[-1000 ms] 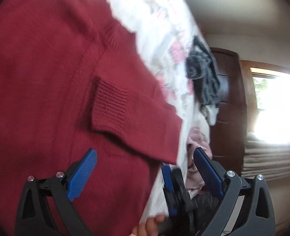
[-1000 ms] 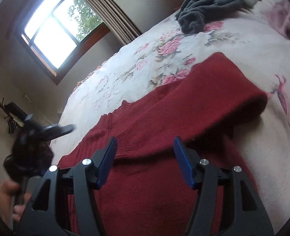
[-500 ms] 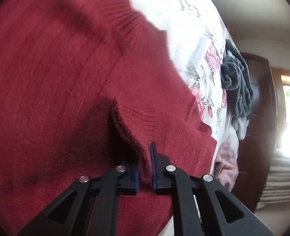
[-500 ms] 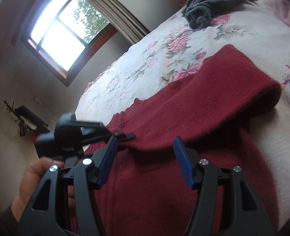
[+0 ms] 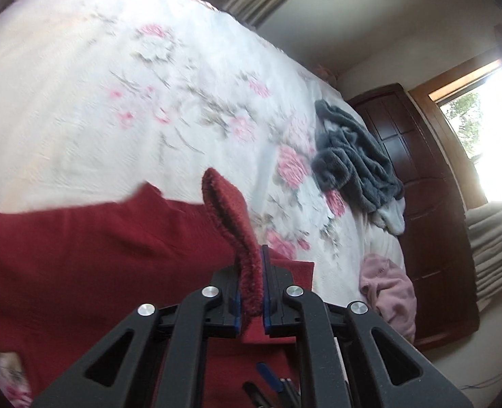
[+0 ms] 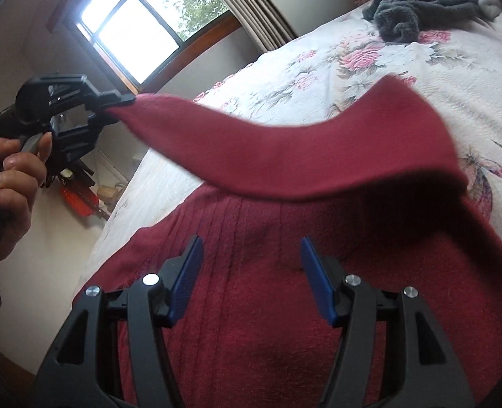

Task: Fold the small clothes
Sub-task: 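Grasp the other sleeve cuff with the left gripper and lift it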

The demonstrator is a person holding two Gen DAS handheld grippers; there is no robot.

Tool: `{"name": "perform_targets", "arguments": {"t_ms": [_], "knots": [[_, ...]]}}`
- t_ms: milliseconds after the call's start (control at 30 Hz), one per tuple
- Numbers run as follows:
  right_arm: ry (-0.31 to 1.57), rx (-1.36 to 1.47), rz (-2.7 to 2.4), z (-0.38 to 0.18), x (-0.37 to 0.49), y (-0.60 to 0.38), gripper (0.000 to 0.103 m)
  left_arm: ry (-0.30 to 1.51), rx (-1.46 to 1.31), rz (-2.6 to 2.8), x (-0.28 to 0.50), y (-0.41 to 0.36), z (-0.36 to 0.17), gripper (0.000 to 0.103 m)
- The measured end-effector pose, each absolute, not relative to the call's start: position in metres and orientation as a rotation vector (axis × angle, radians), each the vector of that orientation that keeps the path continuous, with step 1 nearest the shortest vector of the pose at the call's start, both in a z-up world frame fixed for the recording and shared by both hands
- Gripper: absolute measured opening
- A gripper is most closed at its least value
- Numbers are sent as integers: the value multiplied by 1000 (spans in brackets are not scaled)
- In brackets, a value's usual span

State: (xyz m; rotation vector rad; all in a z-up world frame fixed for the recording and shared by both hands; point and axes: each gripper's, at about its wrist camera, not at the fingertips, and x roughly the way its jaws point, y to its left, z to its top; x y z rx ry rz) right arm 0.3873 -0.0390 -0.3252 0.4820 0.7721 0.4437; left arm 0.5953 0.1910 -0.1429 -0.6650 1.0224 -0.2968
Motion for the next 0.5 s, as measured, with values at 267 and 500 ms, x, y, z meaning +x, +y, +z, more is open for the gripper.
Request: {"name": "perform_targets", "arguments": {"t_ms": [267,500], "knots": [[784,470,443,-329,390,-35,60,1080,-734,-173,571,248,-216,8],[801,462,444,-332,390,-31,60,1279,-720,71,554,291,-301,16]]}}
